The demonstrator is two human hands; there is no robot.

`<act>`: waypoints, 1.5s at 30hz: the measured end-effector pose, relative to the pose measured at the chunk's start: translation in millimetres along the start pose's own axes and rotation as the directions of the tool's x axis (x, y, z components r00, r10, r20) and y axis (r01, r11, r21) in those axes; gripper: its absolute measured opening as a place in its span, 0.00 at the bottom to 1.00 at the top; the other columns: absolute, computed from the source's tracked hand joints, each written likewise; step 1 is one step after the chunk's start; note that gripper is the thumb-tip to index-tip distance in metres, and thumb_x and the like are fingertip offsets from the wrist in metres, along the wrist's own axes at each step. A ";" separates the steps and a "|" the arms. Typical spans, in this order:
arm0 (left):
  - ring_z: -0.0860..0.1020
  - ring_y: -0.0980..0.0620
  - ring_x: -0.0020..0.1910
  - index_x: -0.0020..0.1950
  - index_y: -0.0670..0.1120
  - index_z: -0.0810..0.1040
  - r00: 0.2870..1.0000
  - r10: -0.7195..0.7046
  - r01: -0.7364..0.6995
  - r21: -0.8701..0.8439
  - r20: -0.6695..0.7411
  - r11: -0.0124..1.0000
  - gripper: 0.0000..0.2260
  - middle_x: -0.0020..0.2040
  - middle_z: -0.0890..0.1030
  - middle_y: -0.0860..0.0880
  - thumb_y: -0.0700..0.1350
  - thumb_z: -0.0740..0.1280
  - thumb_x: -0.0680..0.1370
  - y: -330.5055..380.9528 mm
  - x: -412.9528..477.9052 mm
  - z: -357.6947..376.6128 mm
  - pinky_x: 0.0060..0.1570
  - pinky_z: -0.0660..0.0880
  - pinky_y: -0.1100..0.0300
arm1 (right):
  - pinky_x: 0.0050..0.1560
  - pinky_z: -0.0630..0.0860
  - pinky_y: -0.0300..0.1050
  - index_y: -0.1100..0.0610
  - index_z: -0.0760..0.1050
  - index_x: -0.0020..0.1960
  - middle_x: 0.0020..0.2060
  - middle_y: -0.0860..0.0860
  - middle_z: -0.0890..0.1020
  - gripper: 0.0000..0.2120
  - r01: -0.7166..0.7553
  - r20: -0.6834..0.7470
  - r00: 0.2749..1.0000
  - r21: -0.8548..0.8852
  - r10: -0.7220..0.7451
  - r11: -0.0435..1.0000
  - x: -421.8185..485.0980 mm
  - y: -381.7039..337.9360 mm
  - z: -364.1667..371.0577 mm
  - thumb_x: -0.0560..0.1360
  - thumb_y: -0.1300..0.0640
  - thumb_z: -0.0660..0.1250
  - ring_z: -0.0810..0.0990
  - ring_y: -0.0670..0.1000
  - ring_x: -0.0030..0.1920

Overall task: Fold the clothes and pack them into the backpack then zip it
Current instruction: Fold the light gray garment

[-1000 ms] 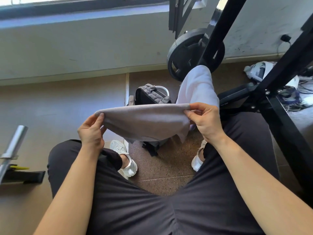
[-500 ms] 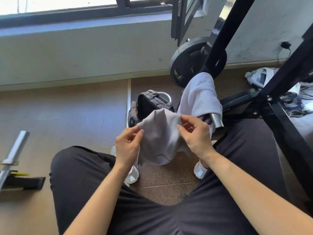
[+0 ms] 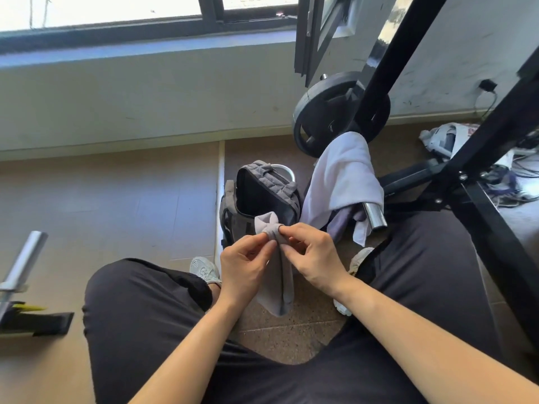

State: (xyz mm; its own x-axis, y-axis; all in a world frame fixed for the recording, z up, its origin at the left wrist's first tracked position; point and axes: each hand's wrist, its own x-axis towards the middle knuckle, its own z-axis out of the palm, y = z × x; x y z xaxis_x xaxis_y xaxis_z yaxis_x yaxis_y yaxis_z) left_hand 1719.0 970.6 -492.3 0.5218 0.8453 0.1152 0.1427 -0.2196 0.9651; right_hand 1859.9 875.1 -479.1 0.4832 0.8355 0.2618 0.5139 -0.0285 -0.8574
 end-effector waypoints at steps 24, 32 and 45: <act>0.77 0.53 0.46 0.61 0.49 0.76 0.993 -0.119 0.118 -0.088 -0.008 0.989 0.22 0.50 0.79 0.49 0.40 0.68 0.67 9.2 15.5 -30.0 0.45 0.75 0.63 | 0.47 0.76 0.37 0.62 0.80 0.49 0.41 0.51 0.83 0.10 -0.311 0.135 0.950 0.352 0.281 0.883 12.4 9.2 -28.7 0.73 0.74 0.70 0.80 0.44 0.42; 0.68 0.58 0.74 0.80 0.62 0.57 0.846 -0.301 0.272 0.128 0.440 0.954 0.53 0.74 0.71 0.56 0.59 0.81 0.61 -5.9 24.7 -37.6 0.75 0.64 0.49 | 0.51 0.77 0.37 0.64 0.77 0.49 0.43 0.52 0.84 0.08 -0.395 0.332 0.913 0.568 0.237 0.722 14.9 5.0 -65.9 0.75 0.75 0.66 0.82 0.47 0.47; 0.82 0.56 0.41 0.45 0.53 0.89 0.942 -0.166 0.220 -0.161 0.291 0.962 0.09 0.40 0.87 0.51 0.39 0.78 0.71 5.2 22.3 -23.3 0.43 0.77 0.62 | 0.48 0.78 0.35 0.58 0.75 0.53 0.44 0.53 0.85 0.12 -0.443 0.239 0.897 0.505 0.373 0.741 19.8 12.4 -71.5 0.74 0.70 0.72 0.83 0.46 0.45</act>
State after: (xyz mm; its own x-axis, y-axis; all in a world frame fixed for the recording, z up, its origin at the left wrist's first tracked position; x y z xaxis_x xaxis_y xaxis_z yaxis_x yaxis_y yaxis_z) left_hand 1711.9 999.6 -479.2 0.7125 0.6913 -0.1205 0.1166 0.0527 0.9918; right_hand 1926.5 852.1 -452.9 0.4554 0.8696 -0.1908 -0.1908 -0.1140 -0.9750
